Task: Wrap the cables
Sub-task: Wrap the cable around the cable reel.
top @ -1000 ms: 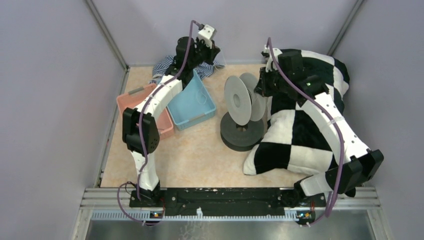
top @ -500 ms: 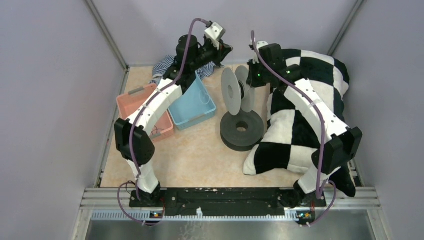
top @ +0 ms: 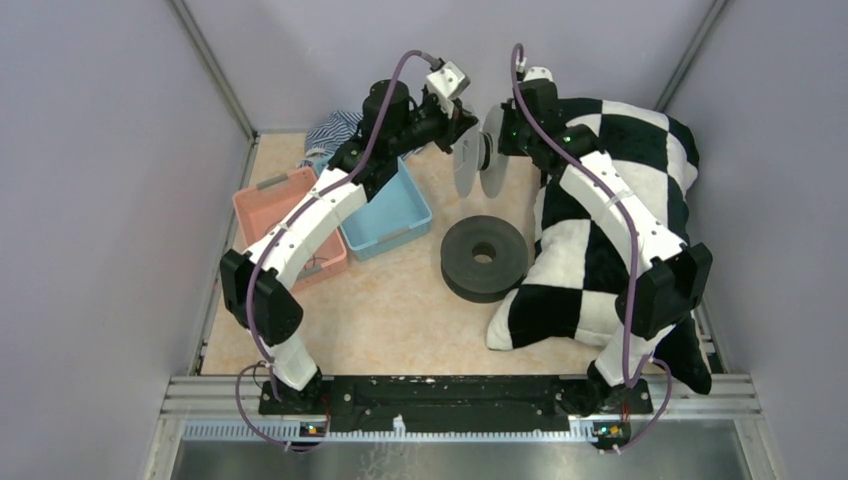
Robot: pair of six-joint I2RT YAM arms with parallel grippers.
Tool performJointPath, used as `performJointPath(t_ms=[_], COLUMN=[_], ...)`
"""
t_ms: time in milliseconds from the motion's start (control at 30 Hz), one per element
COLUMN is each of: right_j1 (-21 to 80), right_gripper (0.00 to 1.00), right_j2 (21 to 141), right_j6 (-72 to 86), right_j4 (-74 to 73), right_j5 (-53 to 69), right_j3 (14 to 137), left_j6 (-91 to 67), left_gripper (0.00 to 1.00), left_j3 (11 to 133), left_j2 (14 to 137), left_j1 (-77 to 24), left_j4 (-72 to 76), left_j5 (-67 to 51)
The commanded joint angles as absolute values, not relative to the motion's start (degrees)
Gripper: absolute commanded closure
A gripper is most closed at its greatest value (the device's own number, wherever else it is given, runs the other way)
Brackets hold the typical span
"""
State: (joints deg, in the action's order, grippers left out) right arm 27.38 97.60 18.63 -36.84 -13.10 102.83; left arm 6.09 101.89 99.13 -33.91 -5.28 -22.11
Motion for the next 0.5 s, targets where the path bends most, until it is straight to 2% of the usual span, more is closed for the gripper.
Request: performJointPath(t_ms=[0,267,467], right_j1=[27.64,27.66,27.61], right_gripper=[1.0,1.0,1.0], right_j2=[96.89,96.85,95.52], right_j6=[23.3,23.05,22.82], right_j4=[-28.56,-27.03,-24.77], right_j5=[-18.98,-25.01,-27.54], right_j3=[103.12,104.2,104.04], left_j6=[5.74,4.03,-1.81], left_gripper=[1.0,1.0,1.0], left_j3=[100.34,97.69,93.8], left_j2=[93.51,91.77,90.17], left_j1=[-34.87,-35.06,-35.0], left_j4=[-3.79,-5.79,-2.91], left_j5=[-22.74,-22.91,-27.47])
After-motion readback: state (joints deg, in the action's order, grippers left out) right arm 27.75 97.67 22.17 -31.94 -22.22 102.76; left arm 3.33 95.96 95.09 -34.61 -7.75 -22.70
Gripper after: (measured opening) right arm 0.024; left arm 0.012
